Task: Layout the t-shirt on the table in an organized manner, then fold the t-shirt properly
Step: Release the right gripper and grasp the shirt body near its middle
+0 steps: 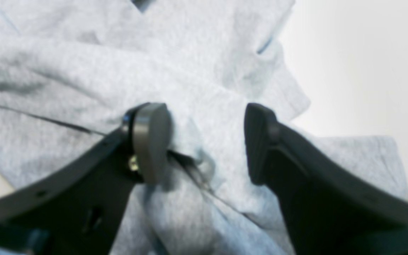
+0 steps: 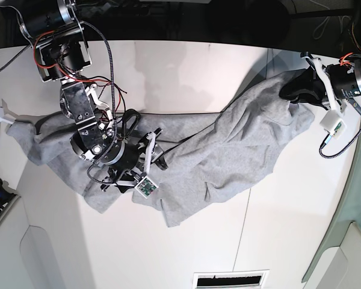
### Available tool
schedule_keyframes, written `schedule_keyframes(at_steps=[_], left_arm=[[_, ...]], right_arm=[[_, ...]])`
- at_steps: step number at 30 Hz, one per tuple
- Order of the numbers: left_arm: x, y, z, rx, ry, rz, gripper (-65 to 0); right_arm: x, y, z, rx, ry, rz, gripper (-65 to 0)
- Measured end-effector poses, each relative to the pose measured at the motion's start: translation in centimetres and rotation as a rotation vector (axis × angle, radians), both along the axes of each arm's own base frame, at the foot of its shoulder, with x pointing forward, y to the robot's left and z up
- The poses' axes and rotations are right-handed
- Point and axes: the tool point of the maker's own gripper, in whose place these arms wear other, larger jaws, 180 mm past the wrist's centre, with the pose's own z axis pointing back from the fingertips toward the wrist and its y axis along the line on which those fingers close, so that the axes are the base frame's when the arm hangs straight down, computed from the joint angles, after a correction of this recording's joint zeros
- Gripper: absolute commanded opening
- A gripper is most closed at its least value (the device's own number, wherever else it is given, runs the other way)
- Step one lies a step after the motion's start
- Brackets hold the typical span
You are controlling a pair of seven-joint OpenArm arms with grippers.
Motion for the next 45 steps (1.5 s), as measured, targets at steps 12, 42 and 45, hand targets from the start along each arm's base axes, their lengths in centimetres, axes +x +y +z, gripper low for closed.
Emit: schedule_keyframes(at_steps=[12,42,45], left_arm=[[0.0,0.0,0.0,-0.001,-0.001,0.000,-65.0],[0.2,0.2,0.0,0.014,-0.012,0.002,-65.0],[0.2,0.4,-0.2,0.024,-0.008,0.004,-65.0]], right_arm=[[-1.1,-0.4,-3.8,0.034,0.034,-0.009,-31.3],[2.2,-0.4,7.2,0.062,-0.165,-0.086,-65.0],[0.7,-0.1,7.8,0.080,-0.179,-0.082,-65.0]])
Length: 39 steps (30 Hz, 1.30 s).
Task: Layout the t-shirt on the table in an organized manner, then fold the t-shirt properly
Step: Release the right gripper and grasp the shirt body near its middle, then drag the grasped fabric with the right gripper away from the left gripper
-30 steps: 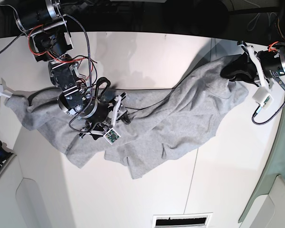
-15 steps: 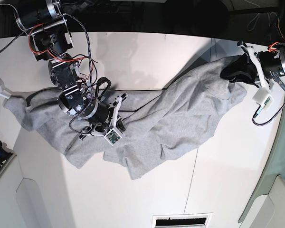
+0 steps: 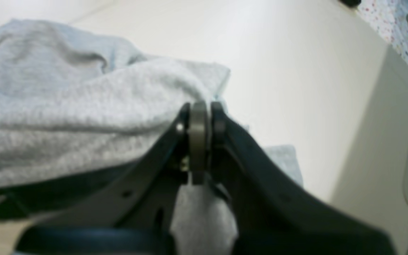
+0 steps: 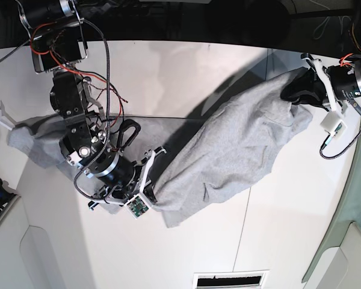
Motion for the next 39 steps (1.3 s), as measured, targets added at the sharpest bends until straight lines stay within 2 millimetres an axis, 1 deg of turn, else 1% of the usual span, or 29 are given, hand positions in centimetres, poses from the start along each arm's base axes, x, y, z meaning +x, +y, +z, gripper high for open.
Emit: schedule_keyframes(at_steps=[3,8,10,13,16,21,22,23,25,26,27,28,31,34,37,39], left_arm=[[-0.1,0.4,-0.4,0.028,0.005,0.000,-65.0],[-0.1,0.6,-0.6,0.041,0.009,0.001,-65.0],[-0.1,0.6,-0.6,0.040,0.009,0.001,-65.0],[-0.1,0.6,-0.6,0.042,0.009,0.001,-65.0],[-0.1,0.6,-0.6,0.042,0.008,0.000,-65.0],[0.0,0.6,-0.5,0.037,0.002,0.003,-65.0],[0.0,0.6,-0.5,0.036,0.002,0.003,-65.0],[0.0,0.5,-0.5,0.034,0.001,0.003,-65.0],[0.0,0.5,-0.5,0.034,0.001,0.003,-65.0],[0.1,0.5,-0.4,0.032,-0.002,0.004,-65.0],[0.0,0.5,-0.4,0.032,-0.001,0.004,-65.0],[0.1,0.5,-0.4,0.032,-0.001,0.004,-65.0],[0.0,0.5,-0.4,0.031,-0.001,0.004,-65.0],[0.0,0.5,-0.4,0.031,-0.001,0.004,-65.0],[0.0,0.5,-0.4,0.029,-0.001,0.005,-65.0],[0.0,0.5,-0.4,0.029,-0.001,0.005,-65.0]], right_arm=[[-2.9,-0.1,-0.6,0.006,0.010,0.005,-65.0],[-7.3,-0.7,-0.7,-0.024,-0.005,-0.029,-65.0],[-9.3,-0.9,-1.3,-0.037,0.014,-0.038,-65.0],[-12.1,-1.6,-2.8,-0.045,0.064,-0.080,-65.0],[-13.8,-2.4,-4.1,-0.040,0.105,-0.141,-65.0],[-15.4,-4.0,-5.3,-0.034,0.140,-0.251,-65.0],[-15.5,-4.0,-5.5,-0.037,0.147,-0.253,-65.0],[-15.5,-3.9,-5.5,-0.030,0.150,-0.253,-61.8],[-15.1,-4.1,-5.2,-0.020,0.139,-0.276,-46.5],[-14.8,-4.6,-5.0,-0.016,0.128,-0.310,-40.2],[-14.5,-5.0,-4.9,-0.014,0.117,-0.340,-35.5],[-14.2,-5.4,-4.6,-0.009,0.105,-0.368,-32.9],[-12.3,-7.3,-3.1,0.006,0.038,-0.486,-32.9],[-9.5,-8.6,-0.6,0.030,-0.047,-0.552,-32.9],[-6.7,-10.4,1.4,0.076,-0.089,-0.635,-32.9],[-4.7,-11.4,1.8,0.137,-0.084,-0.685,-32.9]])
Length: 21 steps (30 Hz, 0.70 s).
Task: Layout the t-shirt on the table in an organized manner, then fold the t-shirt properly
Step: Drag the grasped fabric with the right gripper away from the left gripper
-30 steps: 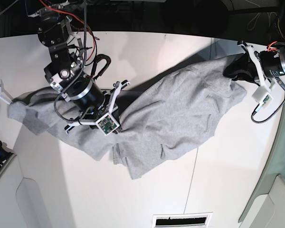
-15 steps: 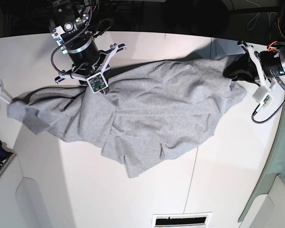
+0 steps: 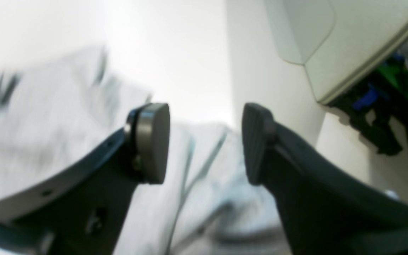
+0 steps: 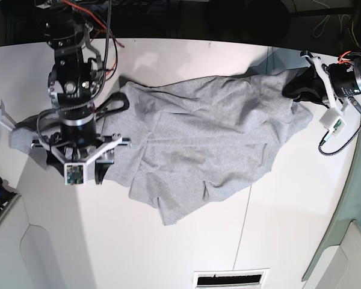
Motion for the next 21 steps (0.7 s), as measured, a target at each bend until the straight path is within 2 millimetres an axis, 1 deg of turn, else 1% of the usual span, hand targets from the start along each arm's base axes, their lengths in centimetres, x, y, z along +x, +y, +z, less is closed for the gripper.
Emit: schedule_keyframes(at_steps=[2,4,6,8,11,14,15,18,19,21], left_arm=[[0.0,0.0,0.0,0.001,-0.001,0.000,-65.0],[0.0,0.0,0.0,-0.002,0.000,0.000,-65.0],[0.0,0.0,0.0,-0.002,0.000,0.000,-65.0],[0.0,0.0,0.0,-0.002,0.000,0.000,-65.0],[0.0,0.0,0.0,-0.002,0.000,0.000,-65.0],[0.1,-0.1,0.1,-0.008,-0.009,0.003,-65.0],[0.2,-0.1,0.2,-0.010,-0.010,0.004,-65.0],[0.2,-0.1,0.2,-0.012,-0.015,0.006,-65.0],[0.2,-0.1,0.2,-0.012,-0.015,0.006,-65.0],[0.3,-0.1,0.3,-0.015,-0.019,0.007,-65.0]], right_arm=[[2.1,-1.1,-0.7,0.042,0.016,-0.042,-32.9],[4.1,-1.3,-2.2,0.060,0.062,-0.029,-32.9],[5.6,-1.1,-4.3,0.071,0.121,0.010,-32.9],[6.2,-1.0,-7.0,0.095,0.190,0.036,-32.9],[5.8,0.4,-11.1,0.140,0.318,0.115,-32.9],[4.2,1.3,-14.0,0.173,0.405,0.144,-32.9],[3.8,1.6,-14.6,0.186,0.418,0.151,-32.9],[3.1,2.2,-15.0,0.207,0.410,0.180,-33.2],[3.0,2.3,-15.1,0.211,0.401,0.182,-34.3],[2.9,2.3,-15.0,0.214,0.388,0.184,-40.1]])
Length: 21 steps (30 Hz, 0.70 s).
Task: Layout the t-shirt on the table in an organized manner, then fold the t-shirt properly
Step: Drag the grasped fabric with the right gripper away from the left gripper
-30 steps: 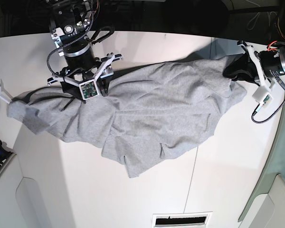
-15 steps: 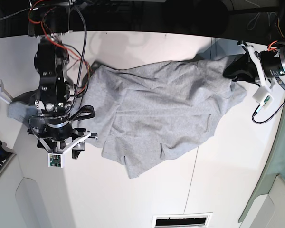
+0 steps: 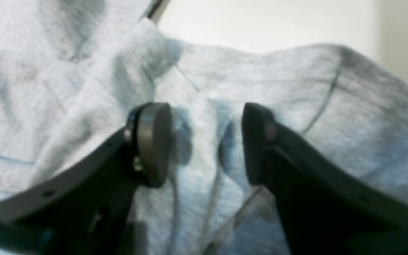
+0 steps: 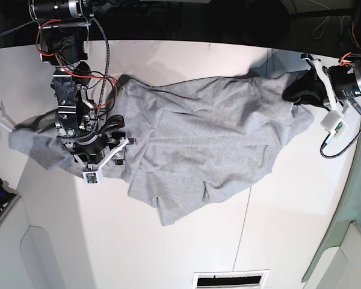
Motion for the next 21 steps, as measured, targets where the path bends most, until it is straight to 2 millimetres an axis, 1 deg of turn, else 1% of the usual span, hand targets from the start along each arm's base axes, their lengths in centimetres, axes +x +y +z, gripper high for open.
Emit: schedule_keyframes(at_steps=[2,3,6,8,9,10,11,12,13,17,19,21], left_arm=[[0.0,0.0,0.0,0.000,0.001,0.000,-65.0],[0.0,0.0,0.0,0.001,0.001,0.000,-65.0],[0.0,0.0,0.0,0.000,0.000,0.000,-65.0],[0.0,0.0,0.0,0.001,0.001,0.000,-65.0],[0.0,0.0,0.0,0.000,0.000,0.000,-65.0],[0.0,0.0,0.0,0.000,0.000,0.000,-65.0],[0.0,0.0,0.0,0.001,0.000,0.000,-65.0],[0.0,0.0,0.0,0.000,0.001,0.000,-65.0],[0.0,0.0,0.0,0.000,0.001,0.000,-65.0],[0.0,0.0,0.0,0.002,0.001,0.000,-65.0],[0.0,0.0,-0.1,0.004,0.001,-0.001,-65.0],[0.0,0.0,0.0,0.004,0.001,0.000,-65.0]], right_arm=[[0.0,0.0,0.0,0.000,0.001,0.003,-47.5],[0.0,0.0,0.2,-0.002,0.002,0.004,-49.6],[0.6,0.1,1.7,-0.007,-0.034,0.009,-50.3],[1.5,0.0,3.4,-0.008,-0.080,0.008,-50.5],[1.8,0.0,4.1,-0.009,-0.093,0.009,-51.7],[2.0,0.0,4.5,-0.011,-0.098,0.009,-53.9],[2.1,0.1,4.8,-0.001,-0.097,0.007,-57.9],[2.1,0.2,4.9,0.010,-0.093,0.005,-62.6],[2.0,0.2,4.8,0.014,-0.087,0.004,-65.0],[1.7,0.3,4.5,0.017,-0.076,0.008,-64.7],[1.7,0.3,4.5,0.014,-0.075,0.009,-56.2],[1.5,0.1,4.2,-0.005,-0.056,0.013,-44.9]])
